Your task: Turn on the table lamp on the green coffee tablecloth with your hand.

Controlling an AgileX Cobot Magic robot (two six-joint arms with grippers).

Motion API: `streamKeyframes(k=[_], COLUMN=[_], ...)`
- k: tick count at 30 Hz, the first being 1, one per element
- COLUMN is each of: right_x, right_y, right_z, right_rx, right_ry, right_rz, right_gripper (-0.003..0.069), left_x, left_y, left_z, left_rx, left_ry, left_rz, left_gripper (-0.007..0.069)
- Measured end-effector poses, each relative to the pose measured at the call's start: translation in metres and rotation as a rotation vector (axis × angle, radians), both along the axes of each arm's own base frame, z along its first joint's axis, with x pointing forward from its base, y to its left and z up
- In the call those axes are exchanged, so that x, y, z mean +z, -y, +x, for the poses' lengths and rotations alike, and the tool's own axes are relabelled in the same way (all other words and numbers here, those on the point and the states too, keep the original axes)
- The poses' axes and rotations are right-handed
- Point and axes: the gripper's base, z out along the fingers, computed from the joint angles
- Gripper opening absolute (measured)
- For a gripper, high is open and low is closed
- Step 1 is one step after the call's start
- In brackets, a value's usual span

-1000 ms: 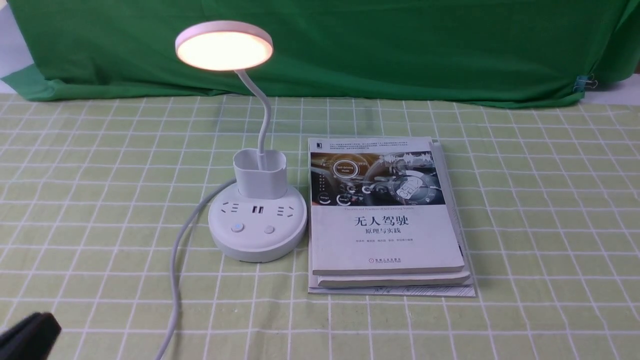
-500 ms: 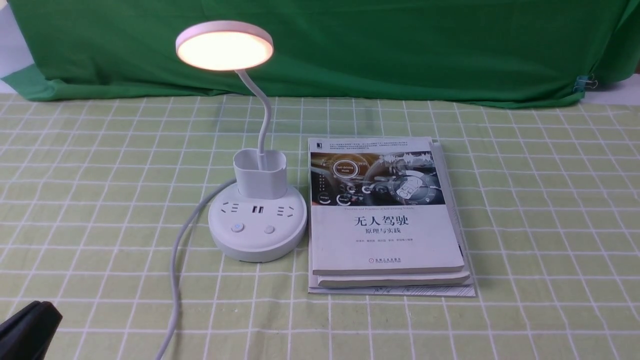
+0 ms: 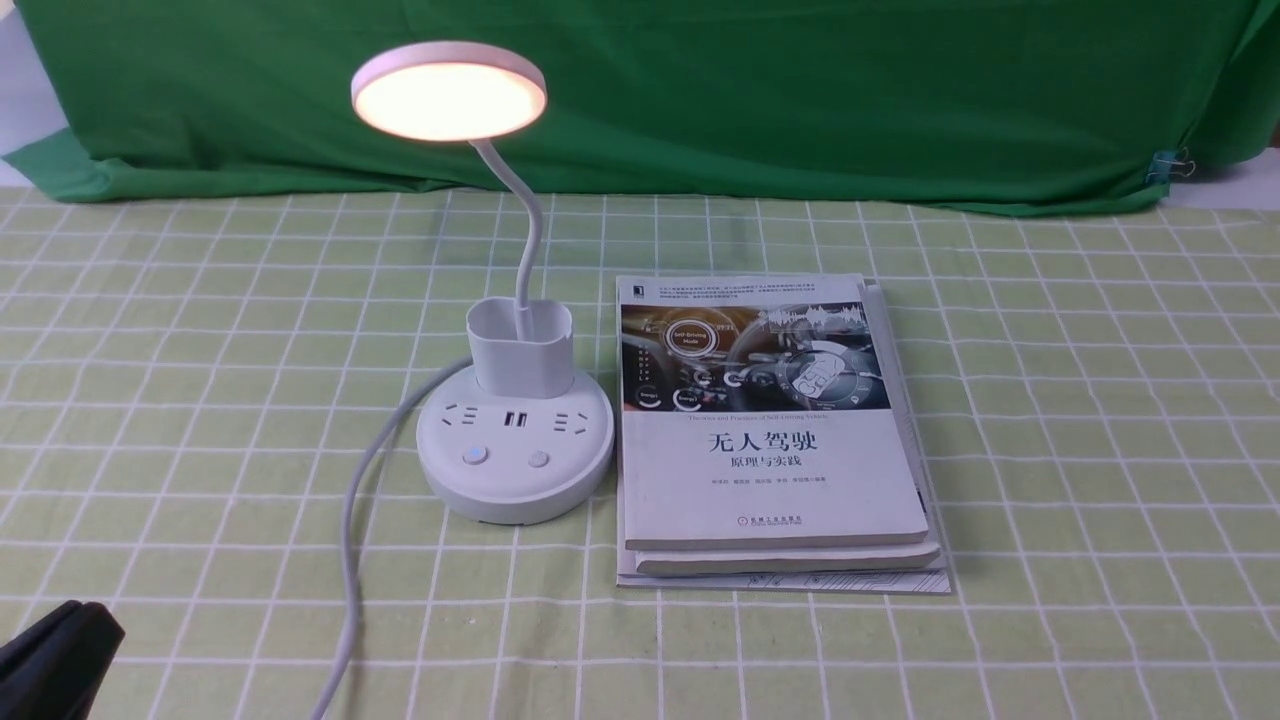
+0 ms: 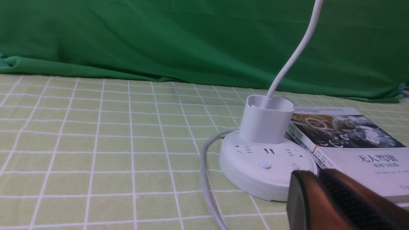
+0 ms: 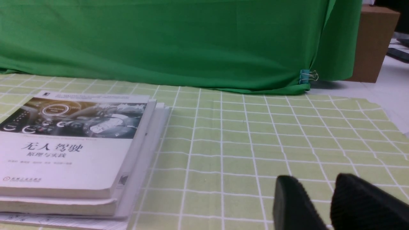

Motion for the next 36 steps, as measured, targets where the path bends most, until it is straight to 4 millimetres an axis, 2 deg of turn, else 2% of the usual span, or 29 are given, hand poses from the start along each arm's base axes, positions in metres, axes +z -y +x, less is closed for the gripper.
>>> streamKeyframes(k=[36], right_x=[0.0000], right_y=[0.0000], right_z=[0.0000], right_rx=[0.000], right_ry=[0.000], right_rz=[0.000], right_gripper=[0.0245], left_x=[0.0001], left_y=[0.0000], left_z=[0.0000], left_rx=[0.000], left_ry=[0.003], left_rz=[0.008], left_gripper=[0.0043])
